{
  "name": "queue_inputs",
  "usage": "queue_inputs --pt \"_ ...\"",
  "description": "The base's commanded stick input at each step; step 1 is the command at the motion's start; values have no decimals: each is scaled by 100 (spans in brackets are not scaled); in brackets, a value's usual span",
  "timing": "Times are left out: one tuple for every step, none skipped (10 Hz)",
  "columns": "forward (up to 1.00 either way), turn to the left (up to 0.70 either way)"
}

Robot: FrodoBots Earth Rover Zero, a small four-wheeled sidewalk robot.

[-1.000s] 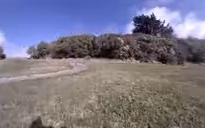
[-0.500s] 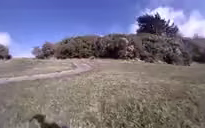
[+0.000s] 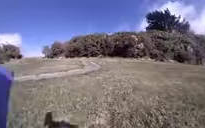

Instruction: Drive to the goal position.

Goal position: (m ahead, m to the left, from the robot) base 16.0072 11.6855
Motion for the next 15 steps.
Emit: queue_inputs --pt "70 19" --pt "70 11" --pt "70 6" --pt "70 0" --pt "70 0" --pt "70 0" --pt "70 0" --pt "70 0" --pt "70 0" --pt "70 0" --pt "70 0" --pt "70 0" --pt "70 0" --pt "70 0" --pt "70 0"
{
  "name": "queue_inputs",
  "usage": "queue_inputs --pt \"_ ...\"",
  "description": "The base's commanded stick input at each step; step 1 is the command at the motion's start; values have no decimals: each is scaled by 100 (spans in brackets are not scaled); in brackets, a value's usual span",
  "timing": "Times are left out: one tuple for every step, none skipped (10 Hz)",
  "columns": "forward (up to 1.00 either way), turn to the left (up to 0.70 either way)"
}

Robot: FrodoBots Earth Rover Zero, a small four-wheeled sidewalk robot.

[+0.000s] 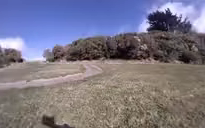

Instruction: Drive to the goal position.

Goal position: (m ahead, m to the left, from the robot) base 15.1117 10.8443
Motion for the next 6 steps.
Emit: queue_inputs --pt "70 0" --pt "70 0" --pt "70 11" --pt "70 25" --pt "70 32" --pt "70 20"
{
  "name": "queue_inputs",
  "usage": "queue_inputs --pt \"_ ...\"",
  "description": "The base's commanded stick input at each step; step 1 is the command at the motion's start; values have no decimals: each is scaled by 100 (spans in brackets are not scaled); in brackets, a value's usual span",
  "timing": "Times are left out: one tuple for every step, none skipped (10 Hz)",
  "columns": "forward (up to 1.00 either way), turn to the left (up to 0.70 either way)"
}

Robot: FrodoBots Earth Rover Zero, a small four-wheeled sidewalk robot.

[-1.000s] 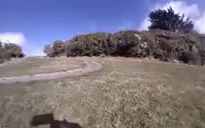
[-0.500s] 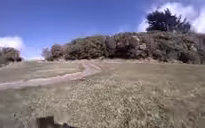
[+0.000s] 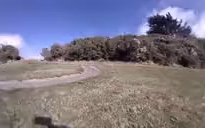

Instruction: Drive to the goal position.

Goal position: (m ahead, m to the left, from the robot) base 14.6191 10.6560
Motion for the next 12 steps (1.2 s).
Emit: queue_inputs --pt "70 8" --pt "70 0" --pt "70 0" --pt "70 9" --pt "70 21" --pt "70 35" --pt "70 35" --pt "70 0" --pt "70 0" --pt "70 0" --pt "70 0" --pt "70 0"
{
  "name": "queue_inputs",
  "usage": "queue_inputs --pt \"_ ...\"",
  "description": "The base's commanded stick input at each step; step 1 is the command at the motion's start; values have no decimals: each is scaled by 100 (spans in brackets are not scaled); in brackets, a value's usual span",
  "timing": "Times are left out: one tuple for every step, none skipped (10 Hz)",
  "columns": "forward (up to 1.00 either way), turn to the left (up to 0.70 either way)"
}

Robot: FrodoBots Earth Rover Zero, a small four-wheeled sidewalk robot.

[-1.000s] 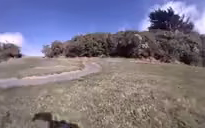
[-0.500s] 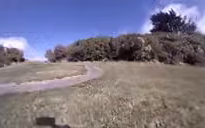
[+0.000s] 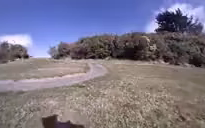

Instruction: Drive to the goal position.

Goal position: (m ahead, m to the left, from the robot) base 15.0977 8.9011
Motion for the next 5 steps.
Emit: queue_inputs --pt "70 0" --pt "70 0" --pt "70 0" --pt "70 0" --pt "70 28"
